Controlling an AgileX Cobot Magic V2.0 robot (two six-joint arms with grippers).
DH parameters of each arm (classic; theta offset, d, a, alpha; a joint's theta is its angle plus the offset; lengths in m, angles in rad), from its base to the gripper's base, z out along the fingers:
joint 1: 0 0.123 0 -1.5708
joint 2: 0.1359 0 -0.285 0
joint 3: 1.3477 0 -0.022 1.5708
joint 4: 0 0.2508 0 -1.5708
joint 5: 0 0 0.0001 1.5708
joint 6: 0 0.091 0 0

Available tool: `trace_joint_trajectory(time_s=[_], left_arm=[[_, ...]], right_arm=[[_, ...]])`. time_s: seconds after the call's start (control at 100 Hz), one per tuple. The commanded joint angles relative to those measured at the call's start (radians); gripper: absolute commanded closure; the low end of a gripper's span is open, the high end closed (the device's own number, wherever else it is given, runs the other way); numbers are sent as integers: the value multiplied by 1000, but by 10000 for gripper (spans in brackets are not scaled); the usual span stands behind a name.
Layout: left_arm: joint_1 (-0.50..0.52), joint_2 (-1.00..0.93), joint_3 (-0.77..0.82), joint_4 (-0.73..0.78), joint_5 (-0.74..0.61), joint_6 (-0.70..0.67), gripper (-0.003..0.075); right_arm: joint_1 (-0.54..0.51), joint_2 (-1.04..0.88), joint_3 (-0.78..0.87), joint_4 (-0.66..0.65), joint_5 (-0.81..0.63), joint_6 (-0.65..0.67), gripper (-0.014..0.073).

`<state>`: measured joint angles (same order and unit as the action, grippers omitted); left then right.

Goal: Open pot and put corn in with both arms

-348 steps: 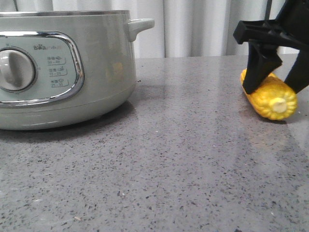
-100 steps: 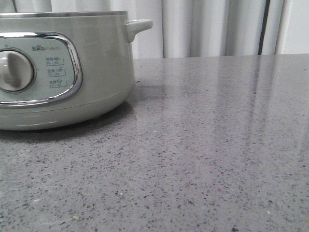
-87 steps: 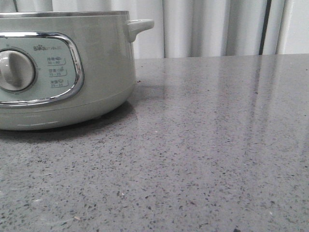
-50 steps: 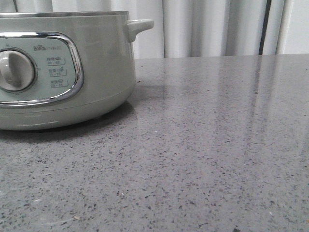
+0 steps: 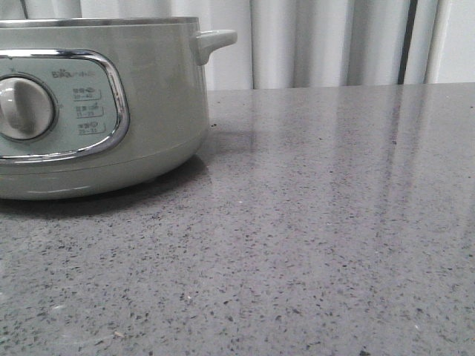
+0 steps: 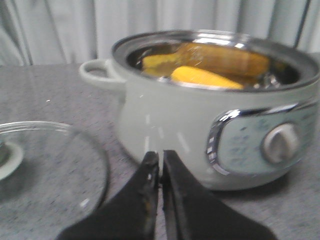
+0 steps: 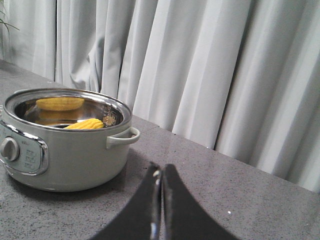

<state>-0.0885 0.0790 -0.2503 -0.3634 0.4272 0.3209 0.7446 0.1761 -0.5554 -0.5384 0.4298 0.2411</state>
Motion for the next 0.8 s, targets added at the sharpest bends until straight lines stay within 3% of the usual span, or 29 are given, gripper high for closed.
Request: trace_joint_trajectory(time_s=[0.0, 0.09, 0.2, 0.51, 0.79], left_arm=[[-8, -28, 71, 128, -162, -79, 741], [-8, -75, 178, 241, -266, -157, 741], [-8, -116, 258, 269, -342, -207, 741], [-8, -112, 272, 271, -157, -219, 741], [-8, -112, 272, 271, -159, -219, 741]], right_arm=[[-1, 21, -21, -29, -68, 3, 657], [-1, 21, -21, -29, -68, 3, 657], [-1, 21, -21, -29, -68, 3, 657], [-1, 21, -21, -29, -64, 3, 657], [-1, 21, -21, -29, -64, 3, 657]])
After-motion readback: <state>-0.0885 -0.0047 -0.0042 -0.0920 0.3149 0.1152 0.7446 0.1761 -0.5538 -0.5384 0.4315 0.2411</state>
